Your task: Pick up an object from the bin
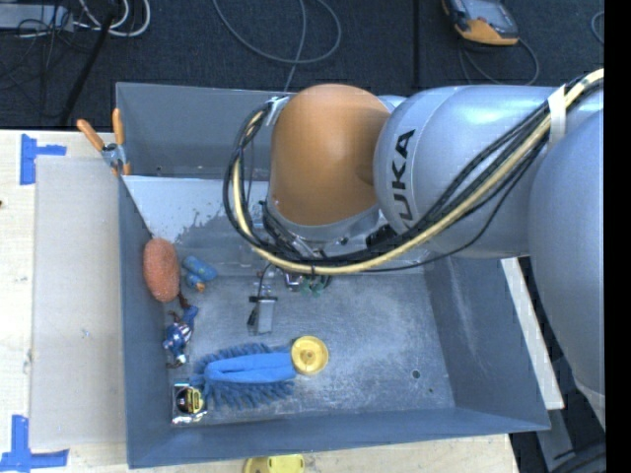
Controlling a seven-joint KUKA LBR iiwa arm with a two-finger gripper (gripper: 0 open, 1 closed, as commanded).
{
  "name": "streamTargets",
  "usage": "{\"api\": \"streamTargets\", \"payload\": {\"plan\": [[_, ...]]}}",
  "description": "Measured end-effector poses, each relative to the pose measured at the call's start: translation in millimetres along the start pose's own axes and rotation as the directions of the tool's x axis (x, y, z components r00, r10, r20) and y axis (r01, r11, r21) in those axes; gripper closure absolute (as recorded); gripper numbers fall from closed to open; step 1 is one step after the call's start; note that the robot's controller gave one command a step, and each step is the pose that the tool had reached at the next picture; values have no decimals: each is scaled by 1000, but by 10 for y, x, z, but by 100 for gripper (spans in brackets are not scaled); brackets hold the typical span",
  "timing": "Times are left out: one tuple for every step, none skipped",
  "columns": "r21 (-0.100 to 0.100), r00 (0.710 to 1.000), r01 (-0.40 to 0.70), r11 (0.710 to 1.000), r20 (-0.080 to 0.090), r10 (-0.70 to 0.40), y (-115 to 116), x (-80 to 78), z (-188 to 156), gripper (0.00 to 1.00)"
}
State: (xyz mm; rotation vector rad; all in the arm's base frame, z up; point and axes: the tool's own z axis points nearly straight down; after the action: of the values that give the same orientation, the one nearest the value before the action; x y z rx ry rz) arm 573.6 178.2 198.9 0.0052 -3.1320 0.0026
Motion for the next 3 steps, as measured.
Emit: {"api": "streamTargets", "payload": {"plan": [[-2,1000,-5,1000,8,5,-11,-18,-48,0],[-1,997,70,998,12,-70,-27,164,424,0],[1,978,210,978,-1,-210,-137,372,630,0]]}}
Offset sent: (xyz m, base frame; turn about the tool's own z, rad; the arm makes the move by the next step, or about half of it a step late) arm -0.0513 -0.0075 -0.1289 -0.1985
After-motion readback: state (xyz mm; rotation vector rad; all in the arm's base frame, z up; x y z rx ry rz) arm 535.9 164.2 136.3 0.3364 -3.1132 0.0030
